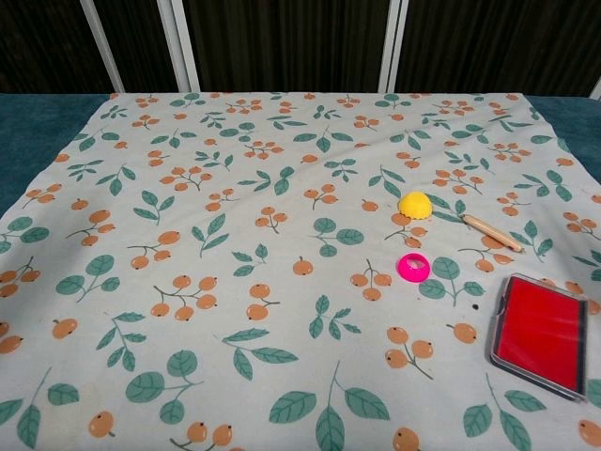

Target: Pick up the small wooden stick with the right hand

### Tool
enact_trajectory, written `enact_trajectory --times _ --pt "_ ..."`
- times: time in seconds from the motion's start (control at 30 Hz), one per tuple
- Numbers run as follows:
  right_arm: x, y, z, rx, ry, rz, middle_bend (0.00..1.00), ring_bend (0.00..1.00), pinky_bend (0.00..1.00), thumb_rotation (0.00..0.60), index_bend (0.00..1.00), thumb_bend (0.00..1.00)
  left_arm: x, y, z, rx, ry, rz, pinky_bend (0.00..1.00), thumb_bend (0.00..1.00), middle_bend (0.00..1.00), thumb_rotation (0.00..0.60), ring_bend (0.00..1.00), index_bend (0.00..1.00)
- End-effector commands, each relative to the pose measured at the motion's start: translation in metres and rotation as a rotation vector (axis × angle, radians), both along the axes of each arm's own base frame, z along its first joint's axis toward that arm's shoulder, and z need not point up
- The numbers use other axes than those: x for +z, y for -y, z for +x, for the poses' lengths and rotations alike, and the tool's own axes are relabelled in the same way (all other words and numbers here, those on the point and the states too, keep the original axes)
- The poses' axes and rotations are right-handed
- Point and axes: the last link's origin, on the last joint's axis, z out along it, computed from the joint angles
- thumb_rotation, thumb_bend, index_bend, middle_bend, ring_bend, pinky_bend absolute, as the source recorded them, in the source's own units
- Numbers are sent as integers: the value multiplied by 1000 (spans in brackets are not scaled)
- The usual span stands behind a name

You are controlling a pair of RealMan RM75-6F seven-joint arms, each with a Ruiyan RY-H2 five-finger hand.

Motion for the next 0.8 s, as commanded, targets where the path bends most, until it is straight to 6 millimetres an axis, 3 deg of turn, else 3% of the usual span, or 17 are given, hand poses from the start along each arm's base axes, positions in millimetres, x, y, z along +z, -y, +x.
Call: enact_trajectory --times 0.03,0.8 --pt "0 0 0 2 0 -1 25 94 225 600 124 205 -1 0 0 2 -1 -3 41 537 0 600 59 147" --pt "5 2 -3 -10 -8 12 25 94 225 600 127 203 0 1 0 34 21 -5 41 537 0 600 59 137"
